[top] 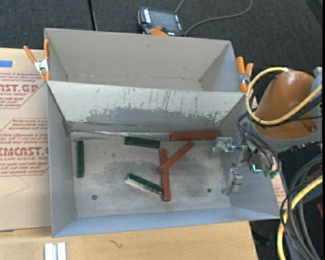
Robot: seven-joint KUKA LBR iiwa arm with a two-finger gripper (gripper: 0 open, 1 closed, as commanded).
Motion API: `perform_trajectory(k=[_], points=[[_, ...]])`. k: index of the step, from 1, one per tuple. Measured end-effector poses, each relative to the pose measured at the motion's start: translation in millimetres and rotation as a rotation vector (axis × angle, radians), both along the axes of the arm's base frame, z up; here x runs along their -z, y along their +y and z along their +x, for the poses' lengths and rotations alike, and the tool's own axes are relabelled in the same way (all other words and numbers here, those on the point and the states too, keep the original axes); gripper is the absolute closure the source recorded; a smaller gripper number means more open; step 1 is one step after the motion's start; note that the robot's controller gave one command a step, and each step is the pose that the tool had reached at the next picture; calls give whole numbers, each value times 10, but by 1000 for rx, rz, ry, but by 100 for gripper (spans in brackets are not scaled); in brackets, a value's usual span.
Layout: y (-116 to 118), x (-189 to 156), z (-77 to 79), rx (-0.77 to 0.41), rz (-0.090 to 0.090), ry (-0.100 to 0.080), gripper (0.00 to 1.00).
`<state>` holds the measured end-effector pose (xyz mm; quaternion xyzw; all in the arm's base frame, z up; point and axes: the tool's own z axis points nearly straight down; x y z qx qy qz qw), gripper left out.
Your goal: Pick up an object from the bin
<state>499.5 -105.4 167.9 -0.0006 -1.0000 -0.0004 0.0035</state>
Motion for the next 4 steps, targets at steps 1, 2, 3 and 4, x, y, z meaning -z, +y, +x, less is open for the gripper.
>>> perform_trajectory(k=[1,2,3,4], points=[[867,645,-139,-276,4,-3,0],[1651,981,178,-551,4,-9,0],[1636,982,174,-549,2,-7,100],[784,-434,4,-553,-3,-15,100]])
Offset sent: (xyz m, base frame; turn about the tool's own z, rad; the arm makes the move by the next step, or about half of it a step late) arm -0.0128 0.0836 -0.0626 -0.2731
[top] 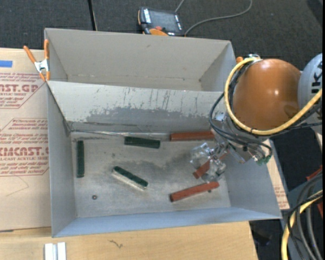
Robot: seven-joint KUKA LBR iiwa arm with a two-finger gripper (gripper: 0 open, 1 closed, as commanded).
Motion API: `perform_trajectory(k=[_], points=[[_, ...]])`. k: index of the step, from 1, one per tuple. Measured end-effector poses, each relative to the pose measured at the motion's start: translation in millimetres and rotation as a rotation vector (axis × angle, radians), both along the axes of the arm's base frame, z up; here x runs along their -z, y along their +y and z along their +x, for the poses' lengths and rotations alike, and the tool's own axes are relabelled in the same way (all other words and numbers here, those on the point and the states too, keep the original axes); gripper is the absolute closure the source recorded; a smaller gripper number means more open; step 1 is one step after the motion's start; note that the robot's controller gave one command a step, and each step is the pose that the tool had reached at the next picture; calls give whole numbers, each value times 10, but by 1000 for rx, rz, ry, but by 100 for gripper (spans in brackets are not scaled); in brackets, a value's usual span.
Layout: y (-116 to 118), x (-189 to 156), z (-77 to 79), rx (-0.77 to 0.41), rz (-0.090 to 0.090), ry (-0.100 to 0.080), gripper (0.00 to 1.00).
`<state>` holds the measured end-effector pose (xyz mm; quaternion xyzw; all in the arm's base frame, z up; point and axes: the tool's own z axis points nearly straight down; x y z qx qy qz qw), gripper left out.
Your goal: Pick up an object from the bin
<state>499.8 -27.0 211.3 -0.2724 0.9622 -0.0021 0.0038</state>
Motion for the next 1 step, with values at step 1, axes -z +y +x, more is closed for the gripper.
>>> perform_trajectory(k=[1], points=[[10,-750,-46,-399,0,2,100]])
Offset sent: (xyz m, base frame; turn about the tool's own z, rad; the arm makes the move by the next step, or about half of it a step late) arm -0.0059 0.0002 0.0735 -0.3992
